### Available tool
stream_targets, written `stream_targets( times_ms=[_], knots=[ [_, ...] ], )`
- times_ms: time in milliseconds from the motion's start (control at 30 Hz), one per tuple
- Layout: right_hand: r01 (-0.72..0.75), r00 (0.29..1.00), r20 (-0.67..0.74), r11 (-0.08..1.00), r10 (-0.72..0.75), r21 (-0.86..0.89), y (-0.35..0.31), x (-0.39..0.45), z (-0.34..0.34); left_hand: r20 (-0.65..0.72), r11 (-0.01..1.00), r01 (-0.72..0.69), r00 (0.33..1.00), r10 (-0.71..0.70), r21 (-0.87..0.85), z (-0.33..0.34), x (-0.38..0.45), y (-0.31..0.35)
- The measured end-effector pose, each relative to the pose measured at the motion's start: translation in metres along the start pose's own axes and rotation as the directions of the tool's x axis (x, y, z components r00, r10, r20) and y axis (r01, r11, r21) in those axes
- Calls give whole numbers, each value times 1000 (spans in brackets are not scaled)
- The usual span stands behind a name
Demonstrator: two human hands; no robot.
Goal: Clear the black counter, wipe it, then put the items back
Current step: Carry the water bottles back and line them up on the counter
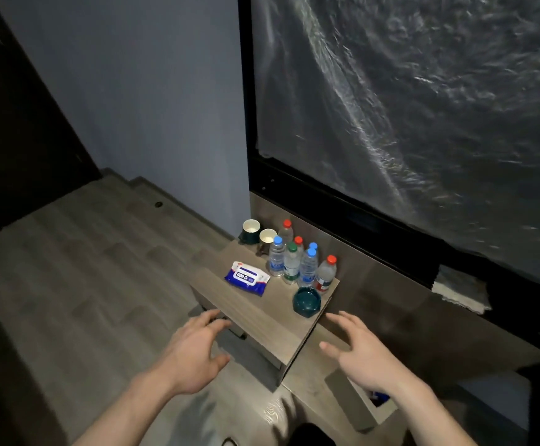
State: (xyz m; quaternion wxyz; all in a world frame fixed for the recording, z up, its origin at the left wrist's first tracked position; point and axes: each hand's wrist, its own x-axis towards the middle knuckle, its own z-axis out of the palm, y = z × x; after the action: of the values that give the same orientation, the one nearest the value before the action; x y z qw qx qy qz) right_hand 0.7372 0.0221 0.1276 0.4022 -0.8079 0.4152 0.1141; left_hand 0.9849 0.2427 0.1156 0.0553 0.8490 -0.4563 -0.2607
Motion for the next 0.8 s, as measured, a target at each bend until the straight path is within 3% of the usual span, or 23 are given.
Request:
stream_targets(
  times_ms=[233, 800],
  knots=[
    [-82, 996, -39, 995, 85, 64, -4, 39, -10, 55, 994, -106, 993, 106, 12, -19, 95, -3],
    [-131, 991, -9, 984, 133, 123, -30, 218, -15, 167, 989, -142, 977, 133, 45, -40, 283, 7]
  ],
)
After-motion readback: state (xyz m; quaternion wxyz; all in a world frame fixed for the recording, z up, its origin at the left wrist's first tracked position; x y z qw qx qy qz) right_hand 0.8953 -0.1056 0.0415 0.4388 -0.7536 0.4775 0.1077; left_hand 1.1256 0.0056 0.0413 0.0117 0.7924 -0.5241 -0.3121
